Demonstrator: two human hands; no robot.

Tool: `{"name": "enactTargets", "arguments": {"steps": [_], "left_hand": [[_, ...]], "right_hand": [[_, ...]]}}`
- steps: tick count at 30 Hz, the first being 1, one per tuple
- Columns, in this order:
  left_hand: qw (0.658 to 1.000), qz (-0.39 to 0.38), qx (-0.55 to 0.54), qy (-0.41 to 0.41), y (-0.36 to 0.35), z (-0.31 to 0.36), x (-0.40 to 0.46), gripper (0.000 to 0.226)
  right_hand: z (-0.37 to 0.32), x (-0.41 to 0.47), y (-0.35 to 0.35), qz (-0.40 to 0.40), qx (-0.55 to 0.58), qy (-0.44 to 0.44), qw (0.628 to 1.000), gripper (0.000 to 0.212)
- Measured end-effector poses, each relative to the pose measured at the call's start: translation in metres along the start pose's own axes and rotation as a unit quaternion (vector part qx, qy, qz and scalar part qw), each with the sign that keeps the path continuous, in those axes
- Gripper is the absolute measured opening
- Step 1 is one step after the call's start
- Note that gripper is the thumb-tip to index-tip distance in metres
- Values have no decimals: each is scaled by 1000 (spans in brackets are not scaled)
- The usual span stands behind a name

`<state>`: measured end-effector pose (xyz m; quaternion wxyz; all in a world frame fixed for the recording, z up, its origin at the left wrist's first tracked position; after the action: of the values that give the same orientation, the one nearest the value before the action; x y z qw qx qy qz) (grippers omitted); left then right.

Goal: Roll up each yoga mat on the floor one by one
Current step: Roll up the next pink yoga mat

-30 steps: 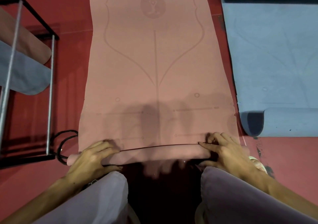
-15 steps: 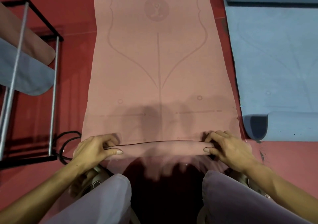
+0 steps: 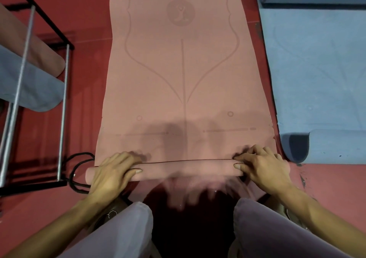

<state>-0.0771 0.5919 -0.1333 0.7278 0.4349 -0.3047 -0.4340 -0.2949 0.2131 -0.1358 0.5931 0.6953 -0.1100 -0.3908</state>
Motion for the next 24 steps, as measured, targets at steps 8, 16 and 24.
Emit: {"name": "enactTargets", "arguments": {"steps": [8,16,24], "left_hand": [[993,4,87,-79,5,12,-2,37],[997,-10,73,-12,4,1,8,44],[998,-46,34,38,3,-18,26,43]], "right_hand": [[-3,-4,2,116,28,11,993,37],[-7,-8,11,182,28,64,981,50],[-8,14,11,145,14,69,987,63]]}}
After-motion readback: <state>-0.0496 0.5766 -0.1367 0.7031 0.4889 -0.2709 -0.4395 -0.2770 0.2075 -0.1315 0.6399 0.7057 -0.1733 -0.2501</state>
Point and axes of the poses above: each hand's wrist, its own x-axis towards the middle knuckle, its own y-axis out of the back of the hand, z = x × y, the point moved 7 cm from there along x, towards the middle knuckle, and after that the axes turned 15 degrees about -y, right-handed, at the moved point
